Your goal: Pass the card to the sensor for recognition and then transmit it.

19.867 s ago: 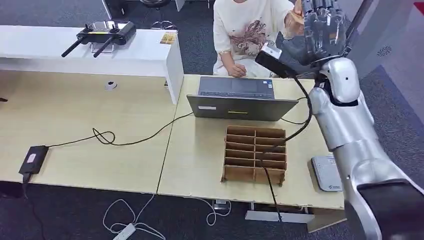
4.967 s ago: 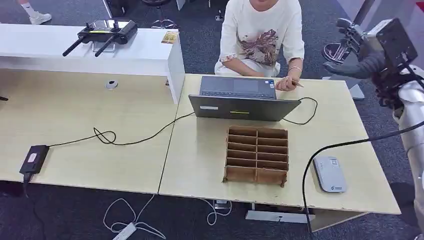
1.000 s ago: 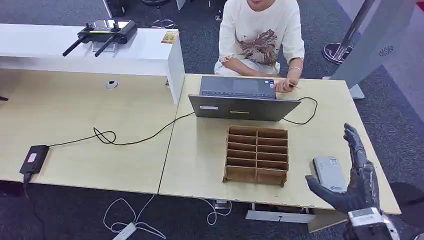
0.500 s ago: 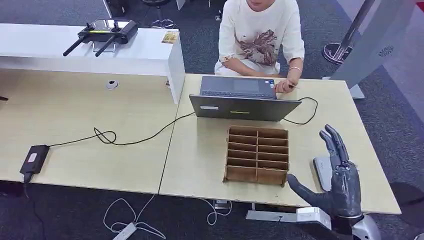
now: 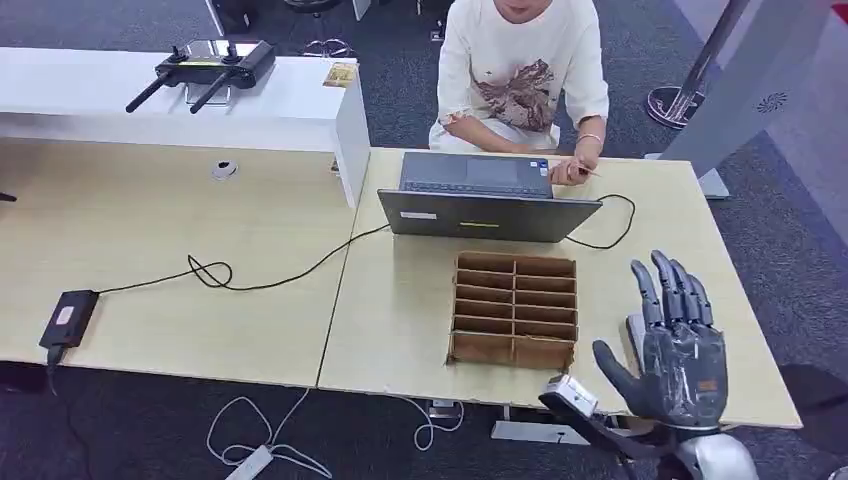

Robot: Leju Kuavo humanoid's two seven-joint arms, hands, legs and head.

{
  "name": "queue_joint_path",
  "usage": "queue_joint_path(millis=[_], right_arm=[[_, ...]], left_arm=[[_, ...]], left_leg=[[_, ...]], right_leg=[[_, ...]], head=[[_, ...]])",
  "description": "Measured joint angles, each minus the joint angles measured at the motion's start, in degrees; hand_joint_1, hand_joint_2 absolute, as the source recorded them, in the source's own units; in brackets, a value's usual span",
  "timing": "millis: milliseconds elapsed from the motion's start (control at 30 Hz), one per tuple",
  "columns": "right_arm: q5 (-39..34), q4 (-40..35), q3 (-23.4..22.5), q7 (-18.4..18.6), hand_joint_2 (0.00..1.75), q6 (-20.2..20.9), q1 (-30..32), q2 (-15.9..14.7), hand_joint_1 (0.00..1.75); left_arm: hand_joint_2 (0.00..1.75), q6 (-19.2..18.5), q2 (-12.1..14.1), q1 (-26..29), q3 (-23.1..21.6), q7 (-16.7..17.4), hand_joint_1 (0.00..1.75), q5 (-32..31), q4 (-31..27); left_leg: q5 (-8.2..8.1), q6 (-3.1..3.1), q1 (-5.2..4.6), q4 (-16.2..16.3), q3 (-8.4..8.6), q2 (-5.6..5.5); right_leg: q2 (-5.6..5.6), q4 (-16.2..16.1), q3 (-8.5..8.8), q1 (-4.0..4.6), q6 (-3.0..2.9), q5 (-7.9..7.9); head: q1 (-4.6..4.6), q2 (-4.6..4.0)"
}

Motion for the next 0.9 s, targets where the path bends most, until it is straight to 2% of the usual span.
queue_joint_path(millis=[133, 300, 567, 900], right_arm=[[3.44, 0.15, 1.95, 3.56, 1.75, 2.25, -0.97, -0.59, 0.00], [5.01, 0.46, 2.98, 5.97, 1.75, 3.76, -1.80, -2.19, 0.00], [3.20, 1.05, 3.85, 7.59, 1.75, 7.94, -1.84, -4.02, 0.00], [2.24, 4.17, 6.56, 7.41, 1.75, 10.45, -4.23, -4.87, 0.00]], left_arm=[[1.75, -0.04, 0.00, -0.03, -0.02, 0.00, 0.00, -0.09, 0.00], [1.75, -0.09, 0.00, -0.03, -0.02, -0.07, 0.00, -0.15, 0.00], [1.75, -0.09, 0.02, -0.02, -0.02, -0.15, 0.00, -0.13, 0.00], [1.75, -0.22, 0.02, -0.01, -0.04, -0.31, 0.00, -0.24, 0.00]], left_leg=[[0.00, 0.00, 0.00, 0.00, 0.00, 0.00], [0.00, 0.00, 0.00, 0.00, 0.00, -0.01], [0.00, 0.00, -0.01, 0.00, -0.01, -0.01], [0.00, 0.00, 0.00, 0.00, 0.00, 0.00]], right_leg=[[0.01, 0.00, 0.00, 0.00, 0.00, 0.00], [-0.01, -0.01, 0.00, -0.01, 0.01, 0.00], [0.00, -0.01, 0.00, -0.01, 0.01, 0.00], [0.01, 0.00, 0.00, -0.01, 0.01, 0.00]], head=[[0.02, 0.00], [0.02, 0.00], [0.02, 0.00], [0.00, 0.00]])
